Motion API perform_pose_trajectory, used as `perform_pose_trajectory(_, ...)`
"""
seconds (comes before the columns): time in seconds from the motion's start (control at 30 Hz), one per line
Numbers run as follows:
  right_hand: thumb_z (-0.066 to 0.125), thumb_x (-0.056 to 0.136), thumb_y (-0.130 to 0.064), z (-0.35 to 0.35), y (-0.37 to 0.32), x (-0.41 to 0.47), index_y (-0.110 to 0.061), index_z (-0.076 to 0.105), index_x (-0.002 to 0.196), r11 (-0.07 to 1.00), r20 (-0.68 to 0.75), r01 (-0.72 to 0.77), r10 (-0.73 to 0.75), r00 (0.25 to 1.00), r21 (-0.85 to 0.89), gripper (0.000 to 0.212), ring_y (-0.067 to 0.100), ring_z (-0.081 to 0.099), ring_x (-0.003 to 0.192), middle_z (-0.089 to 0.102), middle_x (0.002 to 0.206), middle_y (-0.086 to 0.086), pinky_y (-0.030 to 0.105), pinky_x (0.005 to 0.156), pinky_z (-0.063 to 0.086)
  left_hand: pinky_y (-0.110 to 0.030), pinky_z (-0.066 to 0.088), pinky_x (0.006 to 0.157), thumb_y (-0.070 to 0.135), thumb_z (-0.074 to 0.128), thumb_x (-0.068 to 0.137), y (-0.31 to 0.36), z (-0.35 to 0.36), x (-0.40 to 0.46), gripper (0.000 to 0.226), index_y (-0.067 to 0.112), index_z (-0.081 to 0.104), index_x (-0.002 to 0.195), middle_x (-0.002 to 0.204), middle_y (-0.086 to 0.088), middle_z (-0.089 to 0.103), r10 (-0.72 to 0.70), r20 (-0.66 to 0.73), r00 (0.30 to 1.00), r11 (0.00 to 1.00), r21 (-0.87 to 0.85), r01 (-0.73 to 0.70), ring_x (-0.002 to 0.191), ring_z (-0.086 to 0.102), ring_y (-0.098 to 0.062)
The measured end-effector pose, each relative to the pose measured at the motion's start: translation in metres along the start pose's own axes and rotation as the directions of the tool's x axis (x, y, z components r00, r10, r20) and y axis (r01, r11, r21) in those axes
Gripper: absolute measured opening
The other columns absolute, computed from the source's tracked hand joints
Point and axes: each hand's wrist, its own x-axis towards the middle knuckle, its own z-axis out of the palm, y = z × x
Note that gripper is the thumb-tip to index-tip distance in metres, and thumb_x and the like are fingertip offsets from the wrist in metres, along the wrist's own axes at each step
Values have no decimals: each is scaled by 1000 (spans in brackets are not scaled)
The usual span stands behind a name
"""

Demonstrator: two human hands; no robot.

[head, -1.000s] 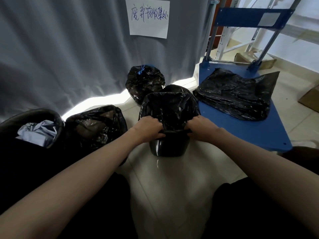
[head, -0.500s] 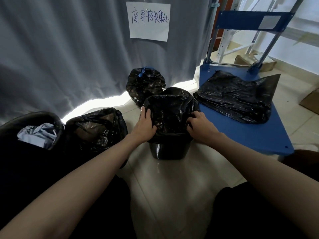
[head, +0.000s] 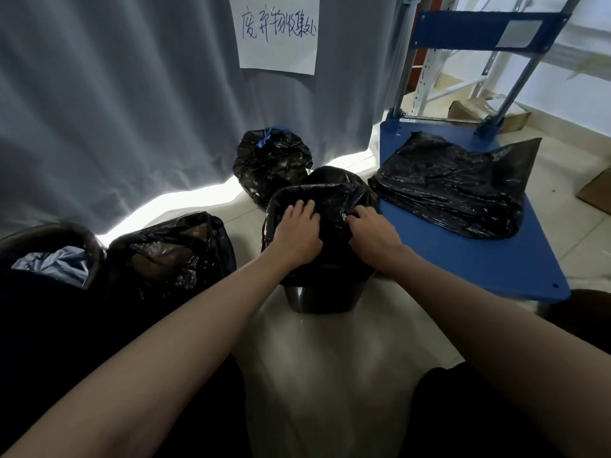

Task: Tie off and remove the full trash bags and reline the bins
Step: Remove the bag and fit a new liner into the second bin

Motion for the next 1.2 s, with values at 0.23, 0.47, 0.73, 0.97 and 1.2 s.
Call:
perform_pose_trajectory(0.23, 43, 99, -33, 28, -9, 42, -14, 20, 153, 989, 324, 27, 23, 946, -147, 62, 33, 10, 148, 8, 162, 14, 44, 120, 15, -44, 4, 122, 43, 43, 98, 3, 18, 35, 66, 15, 21, 154, 163, -9, 6, -35, 333, 942, 980, 198, -34, 149, 7, -32)
perform_pose_trajectory(0.47, 30, 102, -40, 46, -9, 57, -15, 30, 151, 925, 582, 41, 203, 787, -378, 55, 34, 24, 145, 29, 156, 15, 50, 117, 12, -50, -3, 121, 52, 40, 97, -11, 33, 44, 70, 21, 17, 156, 164, -8, 0, -126, 502, 855, 942, 330, -56, 150, -2, -34)
perform_pose_trajectory(0.73, 42, 100, -35, 50, -27, 64, -17, 50, 139, 1000, 541, -7, 14, 841, -14, 43, 31, 51, 127, 51, 140, 12, 42, 102, 41, -49, -5, 120, 38, 29, 103, -10, 47, 43, 58, 26, 9, 156, 164, -5, -3, -19, 573, 819, 940, 289, -180, 150, -4, -30)
perform_pose_trajectory(0.97, 37, 103, -34, 62, -10, 53, -13, 15, 155, 985, 744, -165, 150, 651, -54, 60, 31, 21, 146, 17, 161, 13, 39, 117, 21, -44, -3, 121, 26, 34, 105, -16, 57, 45, 56, 13, 14, 156, 164, -9, 3, -97, 572, 814, 967, 249, -60, 151, -1, -28)
perform_pose_trajectory(1.2, 47, 98, -24, 40, -22, 53, -14, 56, 129, 999, 421, 23, -10, 907, -26, 34, 32, 56, 119, 57, 130, 12, 41, 92, 45, -40, 11, 120, 39, 34, 102, -17, 44, 46, 56, 25, 21, 155, 161, -3, 20, -28, 544, 839, 932, 318, -175, 148, 17, -26)
